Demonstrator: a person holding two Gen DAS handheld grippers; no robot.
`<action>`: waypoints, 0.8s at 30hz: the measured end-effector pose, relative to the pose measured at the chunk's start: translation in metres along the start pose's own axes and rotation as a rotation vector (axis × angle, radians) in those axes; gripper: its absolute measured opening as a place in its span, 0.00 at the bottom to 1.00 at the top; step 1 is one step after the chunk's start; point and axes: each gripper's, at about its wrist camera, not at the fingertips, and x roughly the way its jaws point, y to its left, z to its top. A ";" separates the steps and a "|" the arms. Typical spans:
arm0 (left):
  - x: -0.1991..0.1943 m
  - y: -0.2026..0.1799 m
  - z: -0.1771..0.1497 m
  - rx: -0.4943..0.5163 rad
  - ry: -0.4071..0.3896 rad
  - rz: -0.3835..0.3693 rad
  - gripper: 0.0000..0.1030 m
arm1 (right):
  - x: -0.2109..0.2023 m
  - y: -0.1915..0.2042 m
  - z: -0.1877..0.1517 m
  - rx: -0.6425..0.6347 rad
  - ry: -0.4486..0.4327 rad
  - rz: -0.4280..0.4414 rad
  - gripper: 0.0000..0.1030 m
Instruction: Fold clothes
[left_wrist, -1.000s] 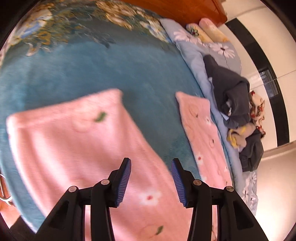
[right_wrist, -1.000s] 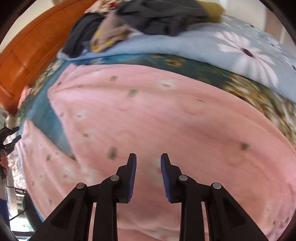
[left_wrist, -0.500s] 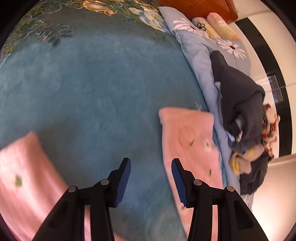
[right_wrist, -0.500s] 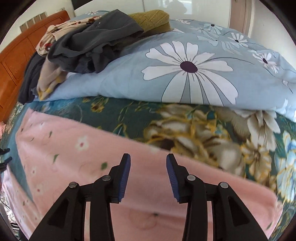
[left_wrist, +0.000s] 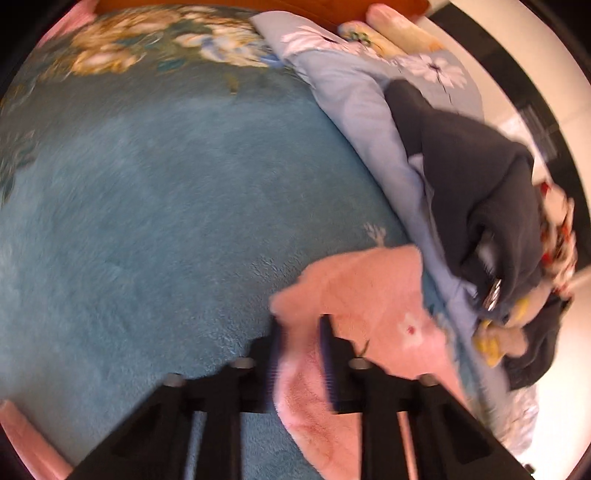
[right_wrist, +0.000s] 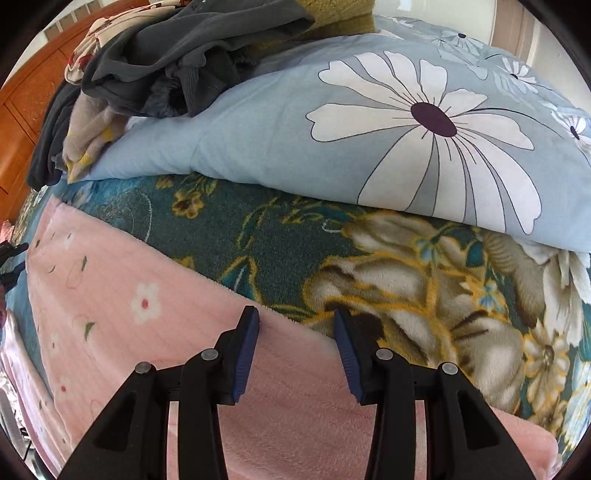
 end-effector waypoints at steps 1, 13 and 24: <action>0.001 -0.004 -0.001 0.026 -0.004 0.014 0.07 | 0.000 0.000 0.000 -0.005 0.003 0.004 0.42; -0.012 0.002 0.002 0.013 -0.072 -0.025 0.06 | -0.002 0.029 0.001 -0.190 0.017 -0.088 0.05; -0.012 0.010 -0.005 -0.016 -0.018 -0.002 0.08 | 0.002 0.025 0.012 -0.132 -0.013 -0.125 0.02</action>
